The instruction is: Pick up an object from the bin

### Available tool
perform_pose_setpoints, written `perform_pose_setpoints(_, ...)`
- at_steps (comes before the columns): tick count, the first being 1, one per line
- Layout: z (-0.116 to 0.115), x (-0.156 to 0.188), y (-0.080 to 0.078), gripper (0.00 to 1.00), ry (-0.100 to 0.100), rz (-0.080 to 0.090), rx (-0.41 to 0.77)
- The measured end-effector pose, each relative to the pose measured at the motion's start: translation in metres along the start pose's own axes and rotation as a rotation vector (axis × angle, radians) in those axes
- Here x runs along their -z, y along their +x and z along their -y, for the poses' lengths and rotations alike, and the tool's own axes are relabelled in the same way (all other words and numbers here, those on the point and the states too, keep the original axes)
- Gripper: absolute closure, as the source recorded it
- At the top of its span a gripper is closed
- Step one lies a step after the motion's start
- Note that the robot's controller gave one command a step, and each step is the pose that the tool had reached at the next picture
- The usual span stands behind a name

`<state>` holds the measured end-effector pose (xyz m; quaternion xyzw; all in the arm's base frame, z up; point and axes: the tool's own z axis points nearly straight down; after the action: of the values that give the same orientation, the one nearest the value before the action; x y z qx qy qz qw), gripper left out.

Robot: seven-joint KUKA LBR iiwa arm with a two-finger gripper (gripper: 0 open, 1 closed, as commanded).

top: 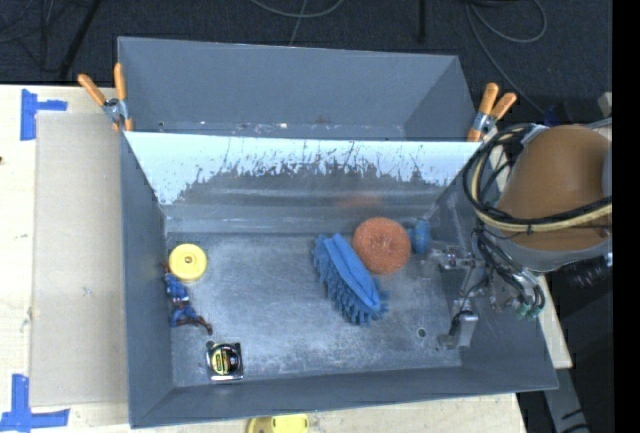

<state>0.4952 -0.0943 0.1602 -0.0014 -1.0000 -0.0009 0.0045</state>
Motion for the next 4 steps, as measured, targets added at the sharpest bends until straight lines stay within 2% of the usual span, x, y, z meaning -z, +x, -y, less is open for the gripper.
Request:
perform_pose_setpoints(1,0.0,0.004,-0.002,0.0,0.002,0.008,0.003)
perform_pose_setpoints(2,-0.037,-0.021,-0.007,0.0,0.003,0.011,-0.054)
perform_pose_setpoints(3,-0.072,-0.054,-0.018,0.0,-0.002,0.008,-0.086)
perform_pose_setpoints(4,-0.069,-0.084,-0.072,1.0,0.001,0.015,-0.093)
